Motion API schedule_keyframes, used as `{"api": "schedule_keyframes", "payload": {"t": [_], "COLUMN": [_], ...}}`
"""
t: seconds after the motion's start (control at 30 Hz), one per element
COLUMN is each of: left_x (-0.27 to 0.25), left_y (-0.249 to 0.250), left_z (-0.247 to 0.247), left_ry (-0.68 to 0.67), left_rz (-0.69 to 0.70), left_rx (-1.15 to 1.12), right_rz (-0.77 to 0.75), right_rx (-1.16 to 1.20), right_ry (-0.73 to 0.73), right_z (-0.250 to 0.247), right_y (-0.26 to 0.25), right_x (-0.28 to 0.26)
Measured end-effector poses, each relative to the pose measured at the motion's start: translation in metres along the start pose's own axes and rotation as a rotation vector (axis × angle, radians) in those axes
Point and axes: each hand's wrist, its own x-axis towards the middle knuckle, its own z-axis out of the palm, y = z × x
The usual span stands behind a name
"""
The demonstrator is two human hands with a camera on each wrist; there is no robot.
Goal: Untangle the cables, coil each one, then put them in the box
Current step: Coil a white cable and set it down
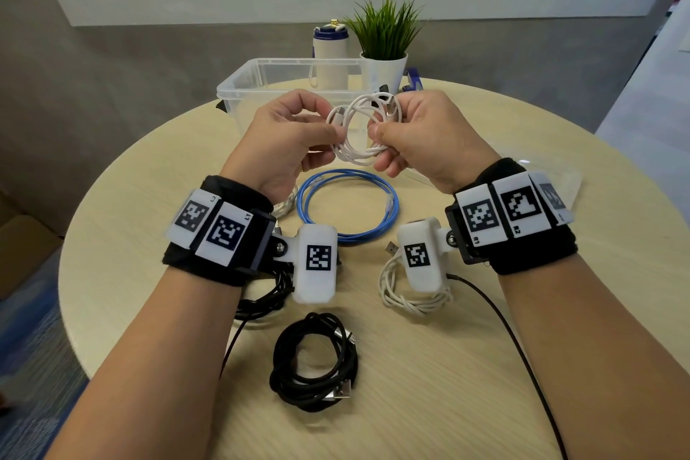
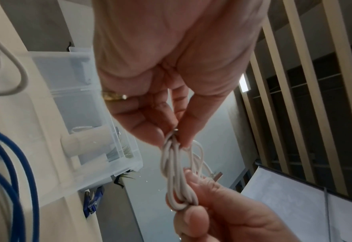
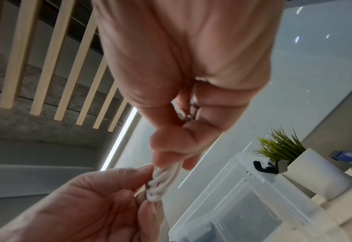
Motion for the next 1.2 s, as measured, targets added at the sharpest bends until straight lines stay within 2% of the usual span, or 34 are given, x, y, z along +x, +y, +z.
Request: {"api": "schedule_keyframes", "payload": {"t": [0.3,0.5,0.77,0.97,1.1,1.2], "left_x": [-0.004,-0.004,-0.003,0.001,0.001,0.000], "left_y": [0.006,0.002,0.001,-0.004,-0.004,-0.001], "left_z": [0.001,0.006,0.004,0.007,0.004,0.004], "left_ry": [0.011,0.086,0.055,0.140,0.172,0.179], "left_rz": [-0.115,-0.021,0.039,0.099,0.085,0.105], "left_rx": [-0.091,-0.054,-0.052,0.066,0.227,0.256], "right_rz": [-0.065,-0.069,-0.065,-0.061,-0.069,-0.053], "right_rx": [0.013,0.013,-0.028,-0.047,-0.008,0.049], "right_ry": [-0.047,-0.065,-0.117,-0.088,-0.134,-0.155], "right_z": [-0.001,-0.004,-0.006,-0.002,0.003,0.003], "right_y": [-0.003,-0.002,-0.002,0.000,-0.001,-0.002], "right_x": [-0.003,-0.002,-0.002,-0.001,-0.005,-0.006]}}
